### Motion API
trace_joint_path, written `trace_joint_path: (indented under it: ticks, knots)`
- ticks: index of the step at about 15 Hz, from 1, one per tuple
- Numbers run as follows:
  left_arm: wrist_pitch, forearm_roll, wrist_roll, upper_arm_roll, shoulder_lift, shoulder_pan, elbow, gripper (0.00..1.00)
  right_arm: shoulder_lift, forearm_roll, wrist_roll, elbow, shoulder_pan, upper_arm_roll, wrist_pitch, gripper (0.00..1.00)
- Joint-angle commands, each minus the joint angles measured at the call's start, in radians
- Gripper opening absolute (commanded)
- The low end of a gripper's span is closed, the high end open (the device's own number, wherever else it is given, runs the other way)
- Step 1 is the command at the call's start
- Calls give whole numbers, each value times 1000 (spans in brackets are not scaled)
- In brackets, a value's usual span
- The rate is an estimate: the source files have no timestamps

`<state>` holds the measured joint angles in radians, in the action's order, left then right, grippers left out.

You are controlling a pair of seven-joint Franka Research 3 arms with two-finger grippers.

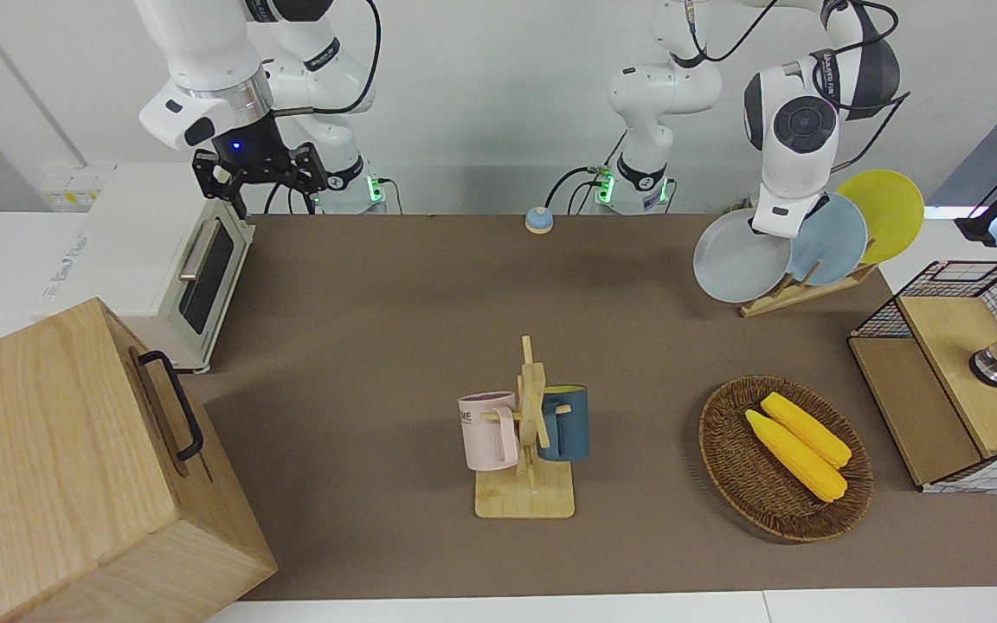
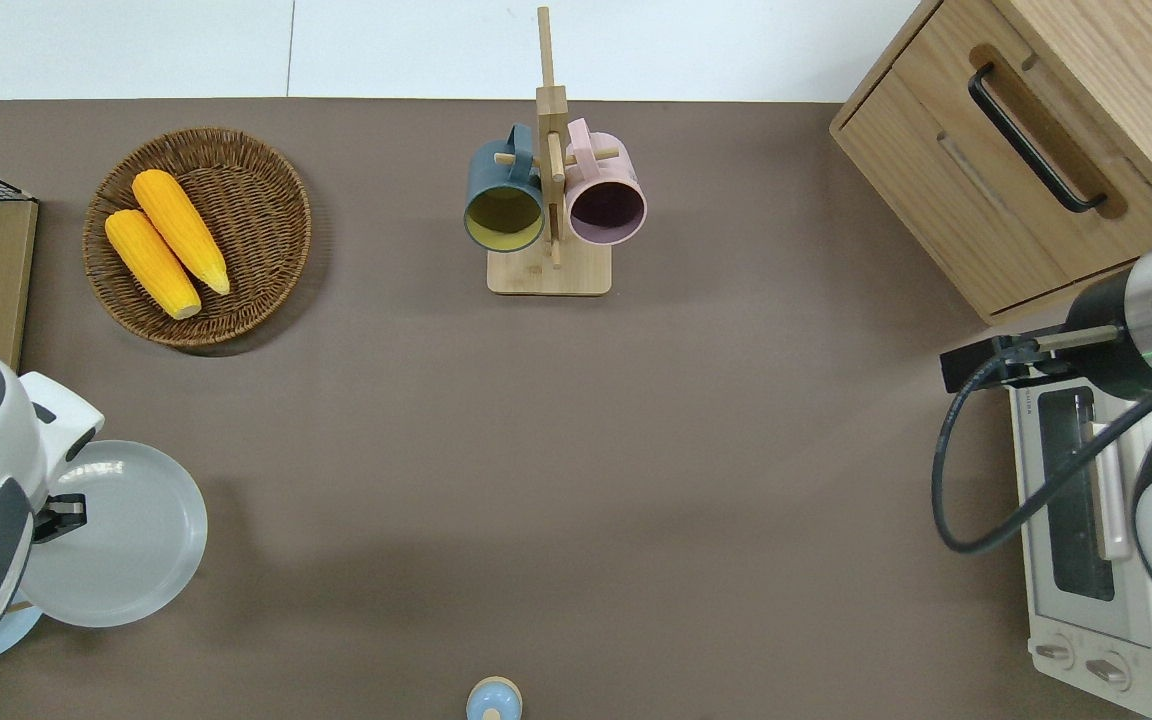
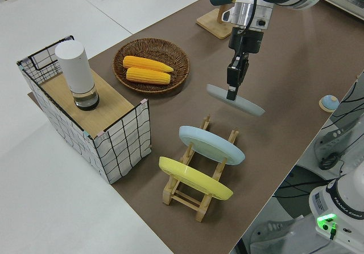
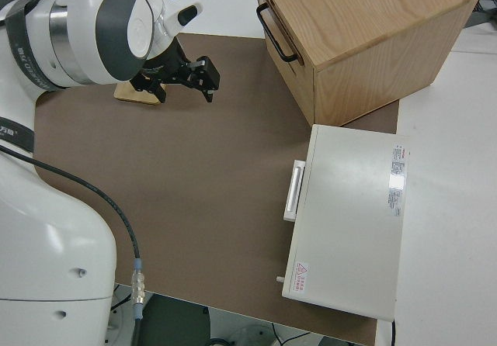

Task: Pick gray plate from table and place it on lower plate rack with left arm
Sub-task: 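Lift the gray plate with the left gripper toward the wooden rack, then lower the gray plate upright into the wooden rack slot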

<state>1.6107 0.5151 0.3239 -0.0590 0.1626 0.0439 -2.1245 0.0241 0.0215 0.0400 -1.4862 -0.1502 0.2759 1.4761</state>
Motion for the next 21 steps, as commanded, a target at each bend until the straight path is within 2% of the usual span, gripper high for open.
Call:
trace_joint_path:
  ticks: [1,3,6,9,12,16,18,21]
  knots:
    - [-107,145,35,-24,3,-12,17,0,-3,1,12,9,-19,17,-14,983]
    - [-144,232,41,-42,6,-12,17,0,-1,1,12,9,-20,17,-14,983]
    - [-167,281,122,-61,-6,-12,12,0,-1,1,12,9,-19,17,-14,983]
    - [-167,287,228,-84,-47,-12,-5,0,-1,1,12,9,-19,17,-14,983]
    - [-167,310,308,-84,-86,-12,-15,0,-3,1,12,9,-19,17,-14,983]
    - [-170,318,348,-85,-101,-16,-32,0,-3,1,12,9,-19,17,-14,983]
    - [-169,313,429,-110,-124,-16,-55,0,-1,1,12,9,-19,17,-13,983]
    - [-169,303,475,-130,-135,-16,-61,0,-1,1,12,9,-19,17,-14,983]
